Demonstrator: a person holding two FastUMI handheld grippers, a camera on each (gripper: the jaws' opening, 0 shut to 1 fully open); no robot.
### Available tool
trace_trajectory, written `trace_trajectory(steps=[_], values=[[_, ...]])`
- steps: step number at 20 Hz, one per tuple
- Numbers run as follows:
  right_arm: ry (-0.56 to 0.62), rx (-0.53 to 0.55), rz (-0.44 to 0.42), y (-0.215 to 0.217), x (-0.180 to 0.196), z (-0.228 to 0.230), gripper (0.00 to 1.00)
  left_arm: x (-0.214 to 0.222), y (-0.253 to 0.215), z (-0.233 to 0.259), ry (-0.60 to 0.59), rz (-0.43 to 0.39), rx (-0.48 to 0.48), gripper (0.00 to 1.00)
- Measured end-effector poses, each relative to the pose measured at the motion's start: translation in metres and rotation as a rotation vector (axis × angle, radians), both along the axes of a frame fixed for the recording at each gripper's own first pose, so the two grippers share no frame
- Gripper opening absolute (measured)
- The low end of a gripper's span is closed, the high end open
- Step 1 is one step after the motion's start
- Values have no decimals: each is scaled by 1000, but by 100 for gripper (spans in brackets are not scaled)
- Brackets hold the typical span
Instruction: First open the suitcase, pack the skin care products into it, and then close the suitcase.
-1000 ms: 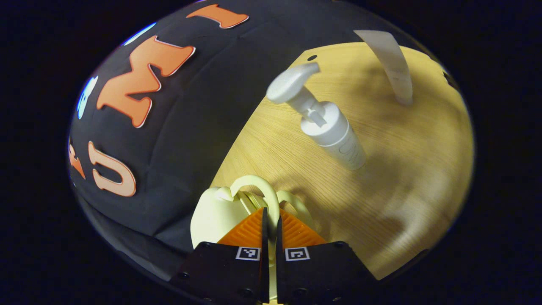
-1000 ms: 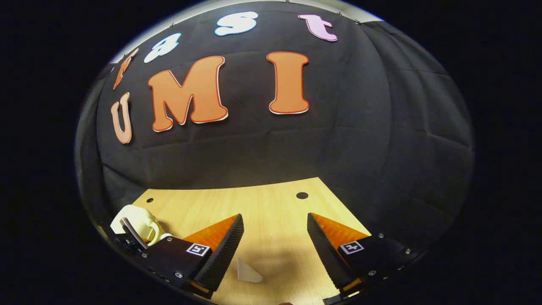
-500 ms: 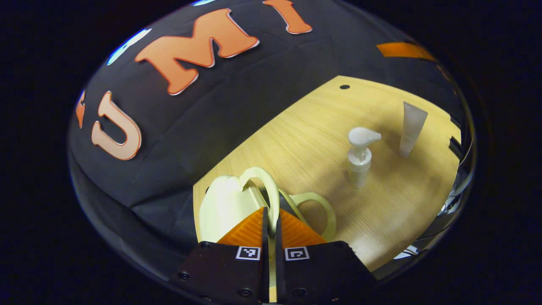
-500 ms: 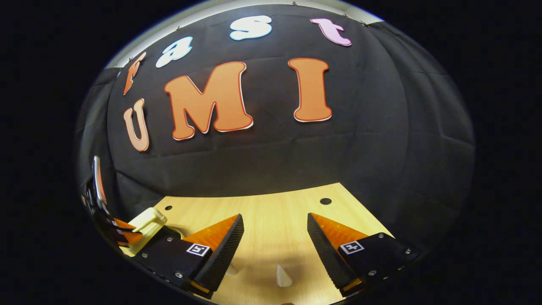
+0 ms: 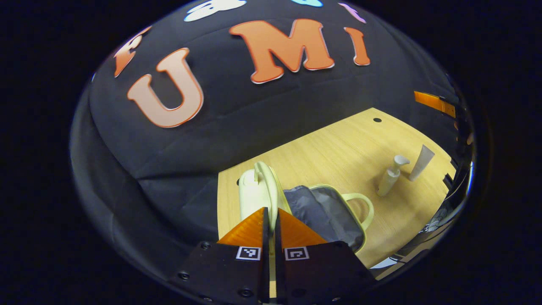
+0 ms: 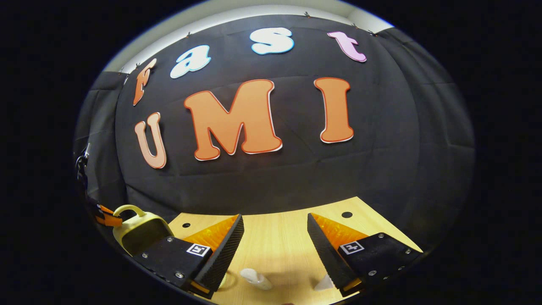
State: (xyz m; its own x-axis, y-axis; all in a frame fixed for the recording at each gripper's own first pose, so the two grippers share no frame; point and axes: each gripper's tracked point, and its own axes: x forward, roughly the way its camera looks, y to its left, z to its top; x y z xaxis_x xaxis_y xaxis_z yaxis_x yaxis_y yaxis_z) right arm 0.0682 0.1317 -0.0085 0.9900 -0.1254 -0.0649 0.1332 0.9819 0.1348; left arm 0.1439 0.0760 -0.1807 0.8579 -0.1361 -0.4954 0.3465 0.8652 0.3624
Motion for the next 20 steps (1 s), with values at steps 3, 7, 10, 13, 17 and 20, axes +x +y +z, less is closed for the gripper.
trace_trajectory(steps=[3,7,10,13,17,20], values=[[-18,-13,-8,26,2,14,95,11,51,-2,8,55,-86,6],[-17,-39,-23,54,3,23,95,23,141,-30,54,146,-206,4],[-14,-51,-34,70,2,27,95,31,192,-78,116,187,-273,4],[-13,-64,-39,85,4,29,95,32,239,-130,192,229,-368,4],[20,-102,-47,99,7,21,95,30,266,-200,297,288,-478,4],[52,-108,-36,107,5,12,95,28,272,-245,360,306,-506,4]])
